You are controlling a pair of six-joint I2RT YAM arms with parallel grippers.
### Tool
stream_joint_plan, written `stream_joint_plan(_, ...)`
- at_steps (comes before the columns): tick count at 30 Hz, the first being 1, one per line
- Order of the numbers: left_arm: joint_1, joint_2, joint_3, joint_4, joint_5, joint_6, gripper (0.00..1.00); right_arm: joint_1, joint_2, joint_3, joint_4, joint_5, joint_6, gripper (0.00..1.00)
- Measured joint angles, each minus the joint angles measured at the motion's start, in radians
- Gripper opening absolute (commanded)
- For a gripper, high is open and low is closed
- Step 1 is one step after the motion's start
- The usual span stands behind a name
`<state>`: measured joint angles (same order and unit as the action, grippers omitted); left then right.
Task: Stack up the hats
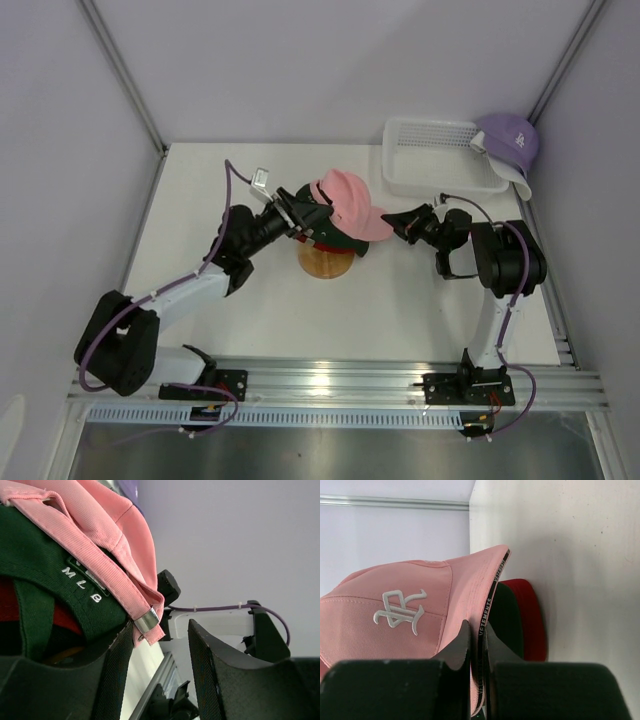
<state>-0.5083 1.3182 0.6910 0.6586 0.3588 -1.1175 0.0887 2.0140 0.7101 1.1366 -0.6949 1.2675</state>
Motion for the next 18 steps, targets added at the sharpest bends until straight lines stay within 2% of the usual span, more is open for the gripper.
stream_joint_plan(9,0.0,0.068,-0.135,0.362,-0.1,-0.14,0.52,0.024,-0.016,0.008,-0.027,0.026,-0.034,0.0)
stream_joint_plan(18,0.001,0.065,-0.141,0.394,-0.172,-0.138,0.54,0.027,-0.023,0.01,-0.038,0.031,-0.04,0.0)
